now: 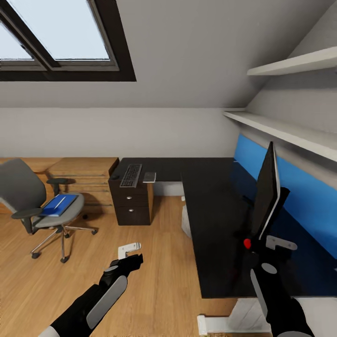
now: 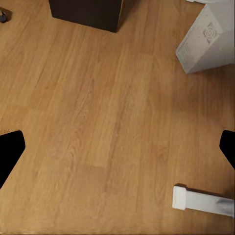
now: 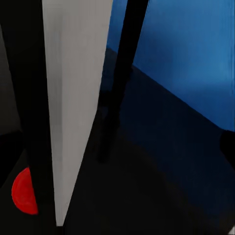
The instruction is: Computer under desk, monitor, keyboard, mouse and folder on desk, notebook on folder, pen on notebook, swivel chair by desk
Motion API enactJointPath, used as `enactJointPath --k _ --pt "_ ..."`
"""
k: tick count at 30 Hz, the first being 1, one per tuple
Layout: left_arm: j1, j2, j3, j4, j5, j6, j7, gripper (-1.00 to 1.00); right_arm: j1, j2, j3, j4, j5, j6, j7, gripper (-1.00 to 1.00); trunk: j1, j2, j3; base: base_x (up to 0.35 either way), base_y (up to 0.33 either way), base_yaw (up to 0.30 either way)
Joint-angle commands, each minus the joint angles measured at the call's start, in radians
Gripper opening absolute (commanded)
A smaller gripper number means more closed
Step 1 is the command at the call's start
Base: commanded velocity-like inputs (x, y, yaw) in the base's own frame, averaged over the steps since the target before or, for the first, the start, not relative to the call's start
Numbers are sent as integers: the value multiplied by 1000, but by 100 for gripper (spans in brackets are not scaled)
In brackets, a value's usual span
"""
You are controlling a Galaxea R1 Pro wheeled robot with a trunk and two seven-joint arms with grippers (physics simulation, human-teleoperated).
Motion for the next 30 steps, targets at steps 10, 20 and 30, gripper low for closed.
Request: enactJointPath --k 10,20,30 --pt "-2 3 -2 -2 6 2 8 100 -1 0 0 -1 10 9 -3 100 0 -2 -2 -112 -286 0" --pt "-2 3 -2 -2 10 4 8 100 1 6 10 -23 10 0 8 100 0 -2 -2 -3 -58 0" --pt "-2 3 -2 -2 8 4 8 100 7 13 57 -45 11 0 157 100 0 -2 -2 0 0 0"
